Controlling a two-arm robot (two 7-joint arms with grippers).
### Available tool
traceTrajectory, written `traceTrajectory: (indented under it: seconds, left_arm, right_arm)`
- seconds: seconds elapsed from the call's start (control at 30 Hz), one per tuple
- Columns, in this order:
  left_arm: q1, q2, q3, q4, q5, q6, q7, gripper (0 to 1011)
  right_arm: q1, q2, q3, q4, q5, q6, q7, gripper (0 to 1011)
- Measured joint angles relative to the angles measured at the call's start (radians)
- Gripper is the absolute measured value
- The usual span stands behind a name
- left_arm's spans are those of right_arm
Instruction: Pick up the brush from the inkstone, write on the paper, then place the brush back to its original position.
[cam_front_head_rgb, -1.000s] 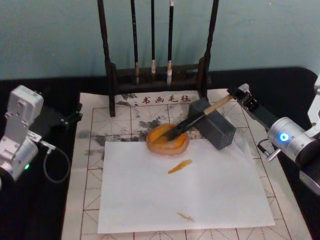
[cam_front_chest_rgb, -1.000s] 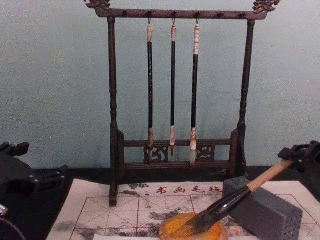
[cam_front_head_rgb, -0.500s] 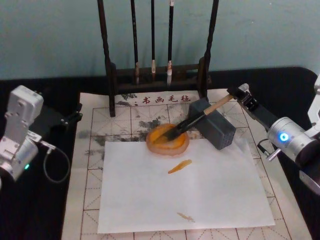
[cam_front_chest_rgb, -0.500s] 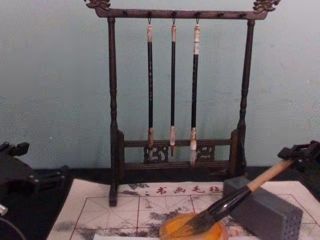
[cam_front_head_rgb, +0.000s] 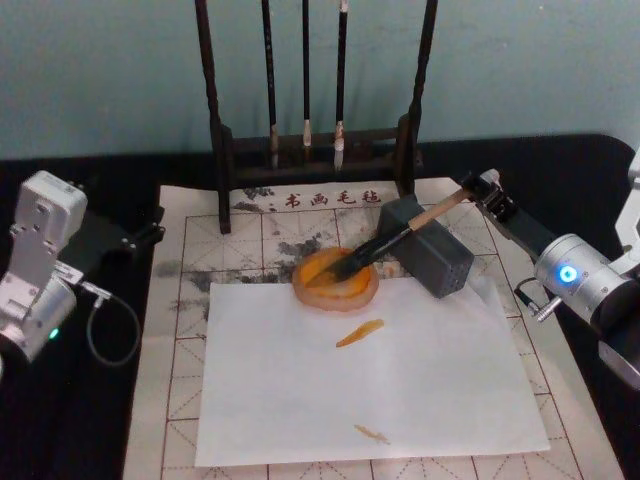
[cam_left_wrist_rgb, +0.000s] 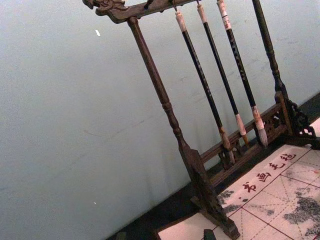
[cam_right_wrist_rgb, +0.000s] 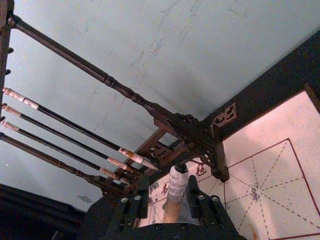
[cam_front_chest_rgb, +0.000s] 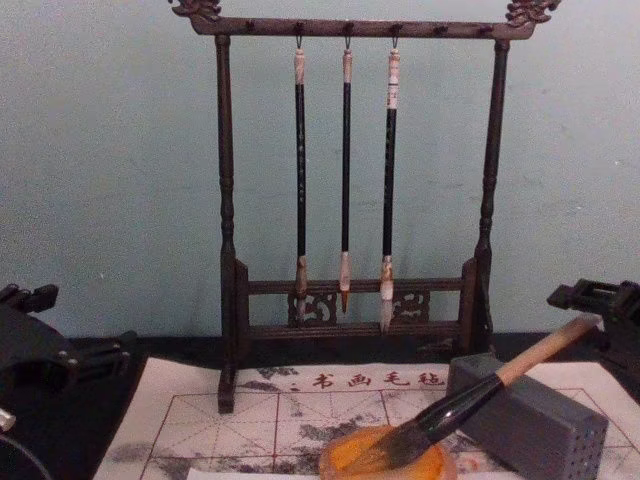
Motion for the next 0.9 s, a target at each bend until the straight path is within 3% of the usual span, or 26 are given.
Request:
traceTrajectory:
  seconds: [0.57, 0.9]
  left_arm:
    - [0.000, 0.000, 0.000, 0.000, 0.000, 0.000, 0.000, 1001]
    - [0.000, 0.000, 0.000, 0.000, 0.000, 0.000, 0.000, 1001]
  right_arm:
    - [0.000, 0.000, 0.000, 0.000, 0.000, 0.000, 0.000, 969]
    - [0.000, 0.000, 0.000, 0.000, 0.000, 0.000, 0.000, 1002]
